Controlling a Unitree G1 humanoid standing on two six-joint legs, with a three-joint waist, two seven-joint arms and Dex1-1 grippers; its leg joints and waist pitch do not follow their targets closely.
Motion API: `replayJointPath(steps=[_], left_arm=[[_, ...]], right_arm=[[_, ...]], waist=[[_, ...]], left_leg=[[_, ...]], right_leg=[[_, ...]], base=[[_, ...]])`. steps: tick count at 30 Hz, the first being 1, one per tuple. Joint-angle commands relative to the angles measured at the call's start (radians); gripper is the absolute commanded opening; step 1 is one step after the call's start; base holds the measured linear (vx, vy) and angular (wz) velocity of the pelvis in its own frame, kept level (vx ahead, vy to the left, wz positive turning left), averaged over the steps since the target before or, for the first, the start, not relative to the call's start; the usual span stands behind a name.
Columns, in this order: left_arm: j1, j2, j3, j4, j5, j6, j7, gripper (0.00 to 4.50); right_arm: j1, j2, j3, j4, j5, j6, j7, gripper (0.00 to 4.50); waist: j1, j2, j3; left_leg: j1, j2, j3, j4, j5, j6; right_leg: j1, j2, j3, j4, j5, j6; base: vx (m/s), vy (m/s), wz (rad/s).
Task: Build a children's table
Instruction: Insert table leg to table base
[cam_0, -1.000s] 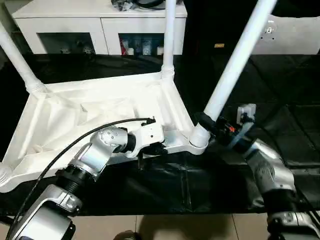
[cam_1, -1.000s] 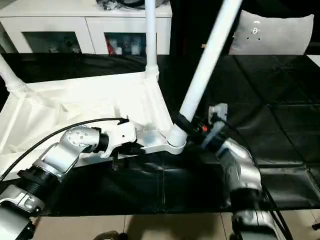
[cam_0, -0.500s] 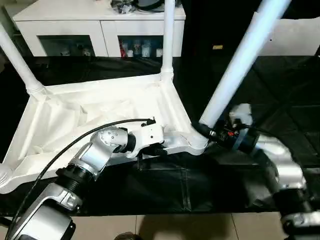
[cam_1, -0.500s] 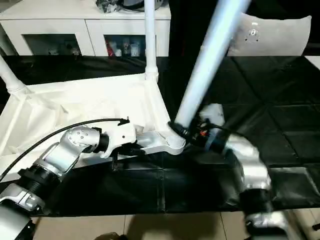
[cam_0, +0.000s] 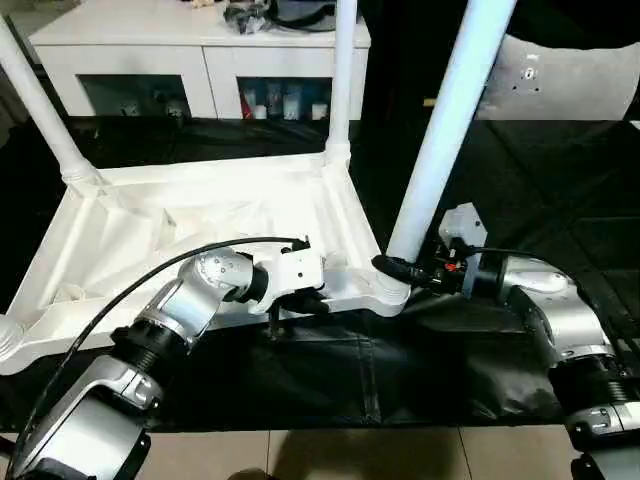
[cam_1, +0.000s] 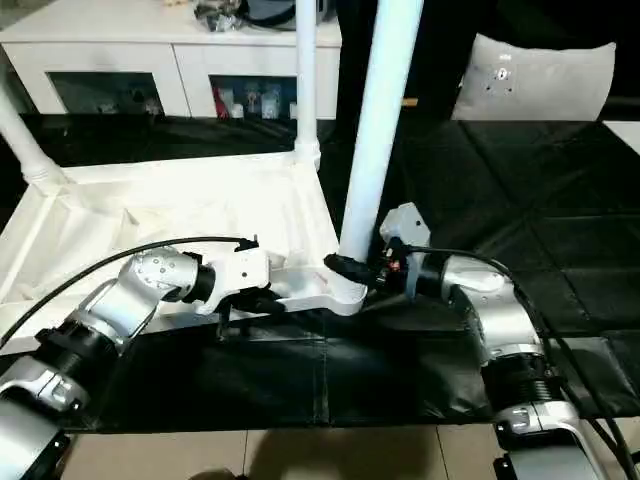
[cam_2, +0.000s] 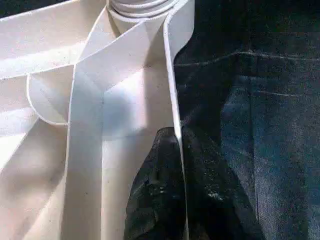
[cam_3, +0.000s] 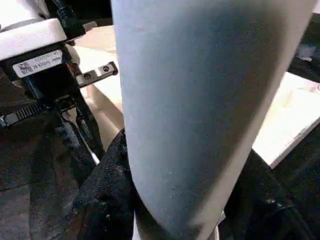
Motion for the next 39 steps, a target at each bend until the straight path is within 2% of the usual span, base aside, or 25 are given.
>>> replayJointPath(steps=[1, 7, 12, 21, 26, 29, 30, 32, 33, 35, 36, 37, 38, 39], left_arm=[[-0.057, 0.016, -0.003, -0.01, 0.015, -0.05, -0.024, 0.0], [-0.07, 0.009, 0.0, 0.015, 0.017, -0.063, -0.028, 0.0], [-0.06, 0.012, 0.0, 0.017, 0.013, -0.072, -0.036, 0.0], [-0.061, 0.014, -0.001, 0.027, 0.016, -0.082, -0.044, 0.0], [-0.06, 0.013, 0.005, 0.032, 0.004, -0.074, -0.055, 0.0], [-0.047, 0.005, 0.024, 0.018, -0.019, -0.025, -0.049, 0.0], [-0.02, -0.029, 0.059, -0.013, -0.033, 0.088, 0.032, 0.0], [-0.002, -0.067, 0.086, -0.035, -0.039, 0.175, 0.111, 0.0], [0.004, -0.088, 0.088, -0.045, -0.033, 0.207, 0.145, 0.0], [0.01, -0.135, 0.097, -0.063, -0.026, 0.275, 0.211, 0.0], [0.002, -0.199, 0.11, -0.076, -0.024, 0.351, 0.284, 0.0], [0.001, -0.203, 0.111, -0.077, -0.024, 0.356, 0.289, 0.0], [-0.006, -0.237, 0.113, -0.084, -0.023, 0.387, 0.32, 0.0], [-0.014, -0.271, 0.113, -0.091, -0.025, 0.412, 0.344, 0.0]], right_arm=[[0.054, 0.0, 0.073, 0.093, -0.066, 0.084, 0.005, 1.85], [0.016, 0.009, 0.068, 0.12, -0.083, 0.123, -0.046, 1.85], [0.005, 0.01, 0.067, 0.148, -0.1, 0.149, -0.076, 1.85], [-0.003, 0.009, 0.077, 0.173, -0.097, 0.116, -0.048, 1.85], [0.027, 0.014, 0.074, 0.103, -0.083, 0.167, -0.076, 1.85], [0.044, 0.021, 0.066, 0.066, -0.094, 0.214, -0.149, 1.85], [0.06, 0.055, 0.033, 0.011, -0.102, 0.294, -0.29, 1.85], [0.069, 0.086, -0.008, -0.024, -0.093, 0.362, -0.394, 1.85], [0.064, 0.109, -0.034, -0.024, -0.086, 0.393, -0.452, 1.85], [0.052, 0.151, -0.075, -0.022, -0.082, 0.431, -0.558, 1.85], [0.034, 0.181, -0.09, -0.01, -0.087, 0.444, -0.627, 1.85], [0.033, 0.183, -0.091, -0.01, -0.087, 0.444, -0.631, 1.85], [0.022, 0.2, -0.099, 0.0, -0.086, 0.451, -0.666, 1.85], [0.004, 0.22, -0.106, 0.018, -0.077, 0.467, -0.693, 1.85]], waist=[[0.003, 0.008, -0.047], [0.002, 0.009, -0.047], [0.0, 0.009, -0.044], [-0.001, 0.009, -0.042], [-0.001, 0.008, -0.041], [-0.002, 0.009, -0.04], [-0.002, 0.02, -0.036], [-0.007, 0.012, -0.029], [-0.009, 0.013, -0.026], [-0.011, 0.013, -0.021], [-0.014, 0.014, -0.018], [-0.015, 0.016, -0.019], [-0.016, 0.014, -0.018], [-0.019, 0.017, -0.023]], left_leg=[[0.023, 0.077, -0.032, -0.079, -0.376, -0.005], [0.022, 0.077, -0.032, -0.08, -0.36, -0.012], [0.024, 0.077, -0.036, -0.083, -0.403, -0.024], [0.025, 0.078, -0.037, -0.085, -0.425, -0.028], [0.024, 0.079, -0.039, -0.088, -0.432, -0.031], [0.025, 0.078, -0.039, -0.091, -0.443, -0.038], [0.027, 0.078, -0.04, -0.092, -0.452, -0.046], [0.029, 0.077, -0.042, -0.097, -0.48, -0.061], [0.034, 0.074, -0.046, -0.095, -0.51, -0.066], [0.042, 0.069, -0.051, -0.09, -0.546, -0.067], [0.046, 0.07, -0.052, -0.09, -0.565, -0.07], [0.054, 0.07, -0.054, -0.092, -0.588, -0.081], [0.056, 0.069, -0.055, -0.092, -0.6, -0.083], [0.045, 0.069, -0.057, -0.1, -0.585, -0.078]], right_leg=[[0.024, -0.088, 0.048, -0.077, -0.265, -0.236], [0.023, -0.088, 0.05, -0.074, -0.246, -0.239], [0.019, -0.091, 0.051, -0.083, -0.329, -0.215], [0.014, -0.091, 0.051, -0.086, -0.353, -0.205], [0.013, -0.092, 0.053, -0.088, -0.372, -0.194], [0.011, -0.091, 0.053, -0.089, -0.376, -0.192], [0.008, -0.091, 0.055, -0.088, -0.382, -0.19], [0.004, -0.089, 0.056, -0.093, -0.421, -0.18], [-0.003, -0.094, 0.055, -0.1, -0.517, -0.154], [-0.013, -0.098, 0.053, -0.118, -0.626, -0.11], [-0.017, -0.096, 0.052, -0.123, -0.651, -0.097], [-0.02, -0.092, 0.047, -0.124, -0.651, -0.087], [-0.022, -0.089, 0.046, -0.128, -0.648, -0.079], [-0.009, -0.089, 0.045, -0.123, -0.585, -0.081]], base=[[0.0, 0.0, 0.0], [0.0, 0.0, 0.0], [0.0, 0.0, 0.0], [0.0, 0.0, 0.0], [0.0, 0.0, 0.0], [0.0, 0.0, 0.0], [0.0, 0.0, 0.0], [0.0, 0.0, 0.0], [0.0, 0.0, 0.0], [0.0, 0.0, 0.0], [0.0, 0.0, 0.0], [0.0, 0.0, 0.0], [0.0, 0.0, 0.0], [-0.005, 0.05, -0.05]])
